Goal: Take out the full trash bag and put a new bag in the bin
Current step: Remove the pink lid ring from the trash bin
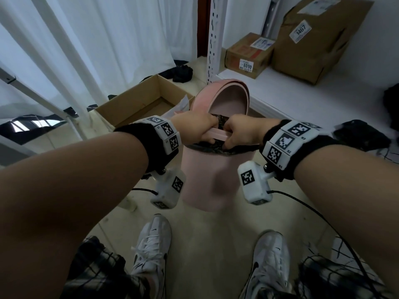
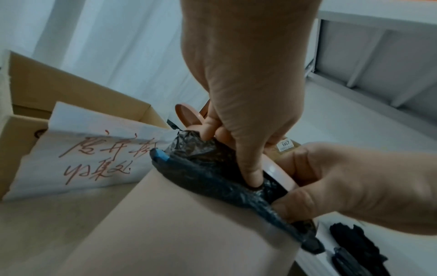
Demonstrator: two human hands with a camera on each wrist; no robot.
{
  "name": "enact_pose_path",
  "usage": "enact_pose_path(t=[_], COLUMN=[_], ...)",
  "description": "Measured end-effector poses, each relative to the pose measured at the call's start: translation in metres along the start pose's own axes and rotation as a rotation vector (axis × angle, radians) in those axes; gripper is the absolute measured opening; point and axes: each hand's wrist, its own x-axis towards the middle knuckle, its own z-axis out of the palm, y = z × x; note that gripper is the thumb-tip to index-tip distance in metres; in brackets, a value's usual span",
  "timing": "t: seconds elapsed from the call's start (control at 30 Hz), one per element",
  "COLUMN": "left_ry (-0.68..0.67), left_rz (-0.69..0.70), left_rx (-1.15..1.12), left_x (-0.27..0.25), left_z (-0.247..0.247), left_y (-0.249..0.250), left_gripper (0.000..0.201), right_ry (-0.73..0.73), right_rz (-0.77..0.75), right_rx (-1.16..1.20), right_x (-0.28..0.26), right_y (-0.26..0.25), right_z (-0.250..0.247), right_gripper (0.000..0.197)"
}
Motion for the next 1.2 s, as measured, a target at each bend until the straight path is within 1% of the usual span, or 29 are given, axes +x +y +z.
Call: enact_pose_path(t=[0.23,0.27,0.37,0.5,0.6,0.67,0.77,0.8,0.9,0.93,1.03,1.13,1.2], left_ry=[0.030,0.027,-0.014,-0.102,-0.125,-0.118,-0.064,-0.048,-0.032,-0.035,-0.022,0.004,0.007], left_rz=[0.050,0.053,0.072,0.079,0.069,0.041,-0.012,-0.023,-0.028,-0.026,0.021,0.093,0.097], left_rx=[0.035,0.027,-0.009,-0.061,-0.094,-0.114,-0.079,-0.063,-0.079,-0.088,-0.061,-0.037,-0.047], left_x=[0.009,0.009,0.009,0.007,0.007,0.006,0.003,0.003,0.007,0.009,0.013,0.016,0.018], left_z=[-0.003,-0.003,-0.008,-0.013,-0.013,-0.014,-0.013,-0.011,-0.004,-0.002,0.005,0.012,0.014], left_y=[0.006,0.007,0.008,0.007,0.006,0.004,-0.001,-0.001,0.006,0.009,0.015,0.018,0.019], left_gripper=[0.033,0.035,0.038,0.038,0.032,0.027,0.028,0.029,0.031,0.031,0.034,0.035,0.035], right_ry=[-0.051,-0.052,-0.056,-0.055,-0.030,-0.010,0.060,0.083,0.075,0.067,0.057,0.038,0.032], right_rz=[-0.007,-0.005,0.007,0.006,0.005,-0.006,-0.036,-0.047,-0.062,-0.063,-0.059,-0.085,-0.088], right_rx=[-0.077,-0.069,-0.062,-0.067,-0.084,-0.060,-0.012,-0.014,-0.109,-0.154,-0.241,-0.244,-0.231], right_x=[0.003,0.002,0.001,0.001,0.001,0.000,-0.006,-0.008,-0.013,-0.013,-0.014,-0.012,-0.010], right_y=[0.002,0.002,0.001,0.000,0.000,0.001,0.006,0.009,0.016,0.016,0.017,0.022,0.024], right_z=[0.010,0.010,0.012,0.016,0.018,0.016,0.008,0.006,0.003,0.005,0.015,0.028,0.030], right_gripper=[0.025,0.030,0.044,0.052,0.056,0.052,0.031,0.029,0.022,0.019,0.019,0.017,0.017])
